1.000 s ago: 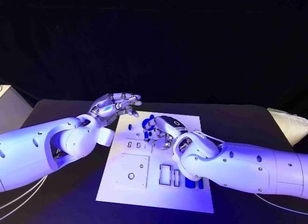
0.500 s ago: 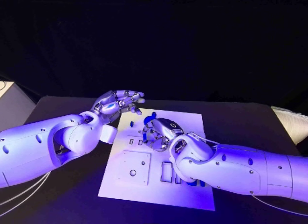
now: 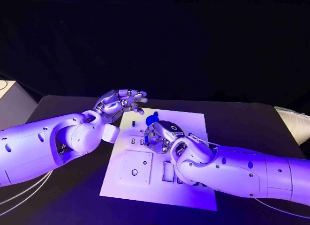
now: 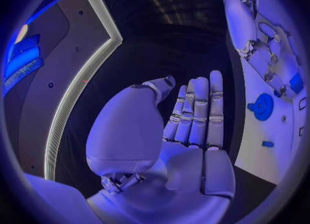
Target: Assemble the parts on the task board
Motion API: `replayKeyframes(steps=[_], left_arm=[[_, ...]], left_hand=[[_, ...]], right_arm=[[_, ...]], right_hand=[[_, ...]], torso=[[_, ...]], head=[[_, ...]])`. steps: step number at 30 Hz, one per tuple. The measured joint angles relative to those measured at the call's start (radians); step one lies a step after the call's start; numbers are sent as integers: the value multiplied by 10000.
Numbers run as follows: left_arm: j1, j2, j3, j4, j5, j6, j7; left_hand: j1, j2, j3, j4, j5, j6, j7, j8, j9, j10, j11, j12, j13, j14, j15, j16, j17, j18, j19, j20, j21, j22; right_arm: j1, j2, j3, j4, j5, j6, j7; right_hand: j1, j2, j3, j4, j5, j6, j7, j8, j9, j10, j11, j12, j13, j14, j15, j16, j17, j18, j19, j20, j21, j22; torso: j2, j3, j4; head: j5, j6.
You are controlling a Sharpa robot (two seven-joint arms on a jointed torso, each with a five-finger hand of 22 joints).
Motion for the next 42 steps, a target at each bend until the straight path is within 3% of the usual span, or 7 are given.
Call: replayKeyframes(steps=[13, 35, 42], left_arm=[[0, 2, 0, 7, 0, 31, -14], [0, 12, 0, -3, 0, 85, -35], [-1, 22, -1, -13, 0, 102, -41]], left_hand=[[0, 0, 0, 0, 0, 0, 0, 0, -2, 0, 0, 0, -1, 0, 0, 0, 1, 1, 0, 0, 0, -1], [0, 0, 0, 0, 0, 0, 0, 0, 8, 0, 0, 0, 13, 0, 0, 0, -21, 0, -37, 38, 0, 17], [0, 0, 0, 0, 0, 0, 0, 0, 7, 0, 0, 0, 12, 0, 0, 0, -26, 0, -37, 38, 0, 16]], right_arm=[[-140, 96, -20, -131, -128, 185, -115], [-160, 164, 0, -233, -388, 195, -301], [-174, 196, -4, -249, -387, 205, -304]], right_hand=[[-92, -93, -1, -1, -1, 9, 5, 1, 3, 0, 0, -41, -1, -36, -36, 0, 0, -1, 0, 0, -55, -2], [-252, -253, -2, 0, -1, 5, 4, 51, 231, 0, 0, -80, 6, -36, -36, 0, -1, -1, 0, 0, -91, -4], [-340, -341, -70, 69, 2, -215, 110, 107, 217, 0, 0, -275, 4, -36, -36, 0, -1, 0, 0, 0, -171, 4]], torso=[[1, -2, -5], [20, 14, -5], [20, 17, -5]], head=[[31, -20], [39, -20], [35, -33]])
